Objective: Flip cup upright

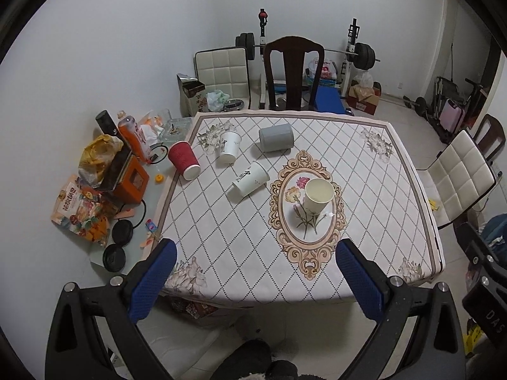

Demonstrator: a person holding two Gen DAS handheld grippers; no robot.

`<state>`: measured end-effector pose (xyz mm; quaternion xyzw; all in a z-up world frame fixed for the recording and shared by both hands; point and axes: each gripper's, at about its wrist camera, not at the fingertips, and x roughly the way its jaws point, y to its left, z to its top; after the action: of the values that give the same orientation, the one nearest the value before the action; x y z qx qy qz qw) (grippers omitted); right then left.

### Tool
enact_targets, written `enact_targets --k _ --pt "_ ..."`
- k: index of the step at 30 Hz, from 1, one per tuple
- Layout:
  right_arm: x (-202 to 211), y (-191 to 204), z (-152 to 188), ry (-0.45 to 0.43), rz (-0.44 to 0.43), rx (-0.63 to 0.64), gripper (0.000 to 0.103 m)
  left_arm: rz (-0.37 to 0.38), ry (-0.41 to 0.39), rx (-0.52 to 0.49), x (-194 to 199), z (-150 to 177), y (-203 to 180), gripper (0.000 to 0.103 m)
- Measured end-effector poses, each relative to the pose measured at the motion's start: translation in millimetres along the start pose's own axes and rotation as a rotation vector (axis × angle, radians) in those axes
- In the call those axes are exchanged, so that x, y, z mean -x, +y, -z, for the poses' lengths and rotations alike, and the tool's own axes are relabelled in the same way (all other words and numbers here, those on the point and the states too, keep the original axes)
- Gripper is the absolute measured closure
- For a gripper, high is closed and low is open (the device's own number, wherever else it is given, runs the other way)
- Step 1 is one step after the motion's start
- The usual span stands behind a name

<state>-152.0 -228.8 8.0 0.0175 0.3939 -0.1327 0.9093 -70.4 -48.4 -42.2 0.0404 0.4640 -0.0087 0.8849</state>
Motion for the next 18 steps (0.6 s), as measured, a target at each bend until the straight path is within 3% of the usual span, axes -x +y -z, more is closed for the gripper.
enact_targets --k 18 --pt "12.6 5.1 2.3 -0.011 -0.041 0.015 0.000 -0.038 -0.039 0.006 19.9 11.2 5.4 0.000"
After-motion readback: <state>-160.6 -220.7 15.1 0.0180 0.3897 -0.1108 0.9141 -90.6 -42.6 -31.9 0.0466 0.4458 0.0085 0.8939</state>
